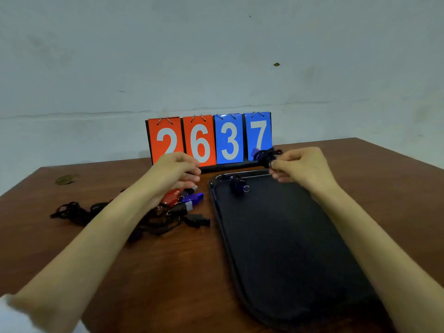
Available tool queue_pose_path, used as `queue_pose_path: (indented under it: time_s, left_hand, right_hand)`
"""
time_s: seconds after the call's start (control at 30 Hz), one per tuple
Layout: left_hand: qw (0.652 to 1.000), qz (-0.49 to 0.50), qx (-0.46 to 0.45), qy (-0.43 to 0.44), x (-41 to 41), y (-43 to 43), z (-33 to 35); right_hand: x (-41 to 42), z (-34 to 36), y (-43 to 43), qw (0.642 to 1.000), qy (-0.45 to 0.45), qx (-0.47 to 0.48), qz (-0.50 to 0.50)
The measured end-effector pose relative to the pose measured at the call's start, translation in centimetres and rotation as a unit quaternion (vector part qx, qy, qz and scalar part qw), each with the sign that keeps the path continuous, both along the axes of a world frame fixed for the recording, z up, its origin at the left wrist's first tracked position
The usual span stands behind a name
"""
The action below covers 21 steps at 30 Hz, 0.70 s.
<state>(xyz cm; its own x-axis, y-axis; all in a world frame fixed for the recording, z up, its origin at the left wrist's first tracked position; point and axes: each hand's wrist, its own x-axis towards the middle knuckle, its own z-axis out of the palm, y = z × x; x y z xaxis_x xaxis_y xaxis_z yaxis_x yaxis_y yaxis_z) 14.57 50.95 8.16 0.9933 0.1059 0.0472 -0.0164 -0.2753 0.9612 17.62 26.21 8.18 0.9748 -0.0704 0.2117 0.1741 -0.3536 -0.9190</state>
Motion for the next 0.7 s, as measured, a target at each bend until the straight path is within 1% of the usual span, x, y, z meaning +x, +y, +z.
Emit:
queue_pose_path:
  time_s: [0.03,0.1,0.17,0.27,0.33,0.4,0.47,0.53,0.57,0.63,0.7]
  left_hand:
    - [0.998,-0.002,0.064,0.0,0.1,0.2,-0.4]
    - [0.98,-0.018,0.197,-0.016,0.4,0.4,-1.4]
    - [0.95,-0.052,0.306,-0.032,0.7,0.7,-2.4]
    - [0.896,-0.13,0.423,-0.037,0.7,1.1,-3.1]
    - [0.872,-0.185,0.453,-0.027,0.6,1.3,-3.2]
    - [0.863,-0.229,0.45,-0.005,0.4,1.3,-3.0]
    - [0.844,-0.238,0.479,0.02,0.4,1.1,-3.0]
    - [0.822,-0.226,0.522,0.03,0.7,1.1,-3.2]
    - [0.817,-0.221,0.532,0.033,0.7,1.1,-3.3]
    - [0.818,-0.221,0.53,0.042,0.8,1.4,-3.4]
    - [0.828,-0.234,0.506,0.054,0.7,1.7,-2.9]
  right_hand:
    - [0.8,-0.4,-0.2,1.0,0.025,-0.017,-0.004]
    - [2.4,-1.5,-0.3,0.996,0.061,-0.066,-0.018]
    - [3.6,-2.7,-0.3,0.989,0.072,-0.126,-0.04]
    - [4.5,-4.3,0.1,0.975,0.043,-0.208,-0.071]
    - [4.6,-4.9,0.5,0.966,0.024,-0.241,-0.093]
    - [4.8,-5.5,0.8,0.963,0.023,-0.246,-0.104]
    - [4.8,-5.7,1.1,0.963,0.029,-0.247,-0.105]
    - [4.8,-5.9,1.3,0.961,0.029,-0.254,-0.104]
    - [4.9,-5.9,1.4,0.961,0.027,-0.256,-0.105]
    - [4.8,-5.9,1.3,0.96,0.026,-0.258,-0.109]
    - [4.8,-5.8,1.0,0.952,0.017,-0.281,-0.119]
